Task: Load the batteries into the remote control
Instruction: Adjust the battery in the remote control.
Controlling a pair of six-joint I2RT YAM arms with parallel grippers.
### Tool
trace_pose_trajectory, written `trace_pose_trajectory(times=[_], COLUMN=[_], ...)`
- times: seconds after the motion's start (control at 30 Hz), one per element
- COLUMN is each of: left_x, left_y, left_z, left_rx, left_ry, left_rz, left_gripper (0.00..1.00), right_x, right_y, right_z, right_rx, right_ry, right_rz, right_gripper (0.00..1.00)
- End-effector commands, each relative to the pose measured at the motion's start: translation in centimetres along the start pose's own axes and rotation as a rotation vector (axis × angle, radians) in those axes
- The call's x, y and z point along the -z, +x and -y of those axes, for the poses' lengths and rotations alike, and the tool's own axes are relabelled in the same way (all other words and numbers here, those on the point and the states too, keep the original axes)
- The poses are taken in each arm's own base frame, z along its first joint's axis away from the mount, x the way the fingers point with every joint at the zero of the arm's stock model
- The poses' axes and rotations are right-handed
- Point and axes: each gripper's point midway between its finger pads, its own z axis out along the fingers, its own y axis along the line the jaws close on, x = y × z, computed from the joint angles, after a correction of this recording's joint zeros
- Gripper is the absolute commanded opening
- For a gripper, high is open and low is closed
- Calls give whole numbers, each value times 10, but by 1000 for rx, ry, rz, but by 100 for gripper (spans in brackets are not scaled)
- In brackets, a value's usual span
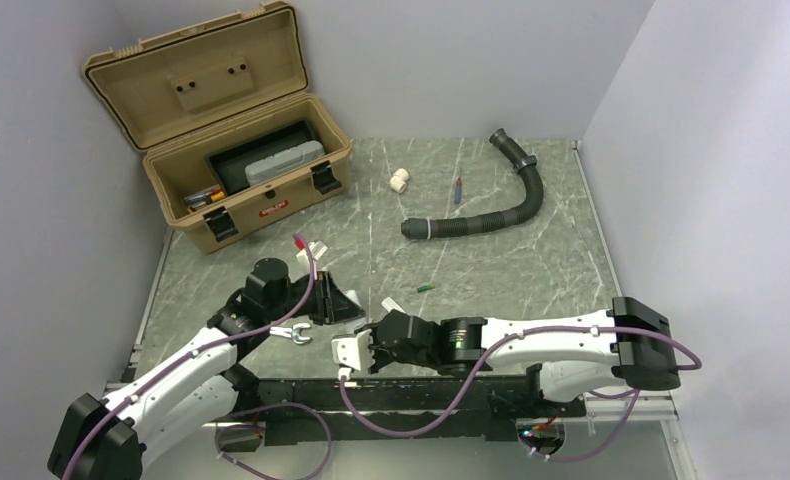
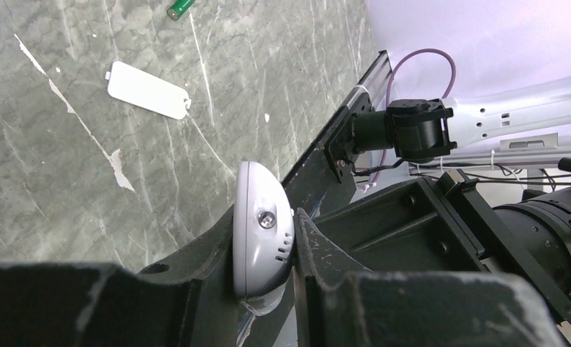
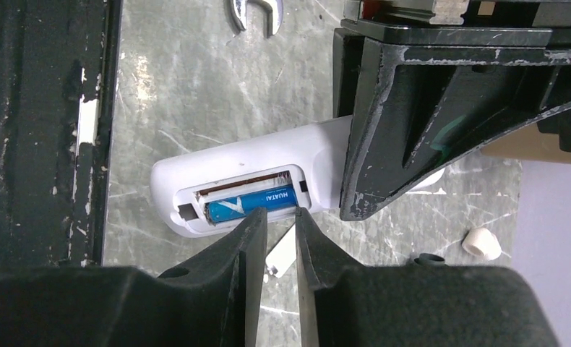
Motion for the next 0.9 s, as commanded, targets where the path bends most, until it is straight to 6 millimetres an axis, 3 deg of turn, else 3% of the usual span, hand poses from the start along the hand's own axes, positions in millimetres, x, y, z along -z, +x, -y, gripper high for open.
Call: trace_pose_trajectory(times=[0.0, 0.23, 0.57, 0.73, 0.87], left_x=[8, 7, 7, 14, 28], left_y=[-18, -16, -16, -29, -41], left_z=[51, 45, 41, 34, 40], left_rx=[-60, -65, -102, -208, -266], left_ry=[183, 166, 149, 126, 121], left_rz=[34, 32, 43, 178, 295], left_gripper=[0, 0, 0, 0, 0], right_x=[3, 24, 58, 66, 63], right_y=[14, 1, -19, -25, -32], right_z=[1, 14, 40, 48, 43], right_rx=[-32, -120, -315, -554, -689], right_ry=[46, 116, 258, 286, 242], right_rz=[-47, 47, 236, 337, 428], right_gripper=[25, 30, 57, 68, 71])
